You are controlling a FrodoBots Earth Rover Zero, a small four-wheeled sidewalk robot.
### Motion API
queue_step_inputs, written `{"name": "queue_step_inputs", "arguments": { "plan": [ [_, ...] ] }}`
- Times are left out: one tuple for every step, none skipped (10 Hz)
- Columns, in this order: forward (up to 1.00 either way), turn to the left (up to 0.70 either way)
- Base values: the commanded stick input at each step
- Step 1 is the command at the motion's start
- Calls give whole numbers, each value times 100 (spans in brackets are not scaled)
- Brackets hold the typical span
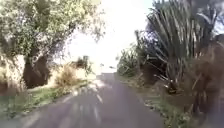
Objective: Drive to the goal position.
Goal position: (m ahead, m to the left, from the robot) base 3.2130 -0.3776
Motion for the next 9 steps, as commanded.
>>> {"name": "queue_step_inputs", "arguments": {
  "plan": [
    [70,0],
    [70,0],
    [70,0],
    [70,0],
    [70,0],
    [70,0],
    [70,0],
    [70,0],
    [70,0]
  ]
}}
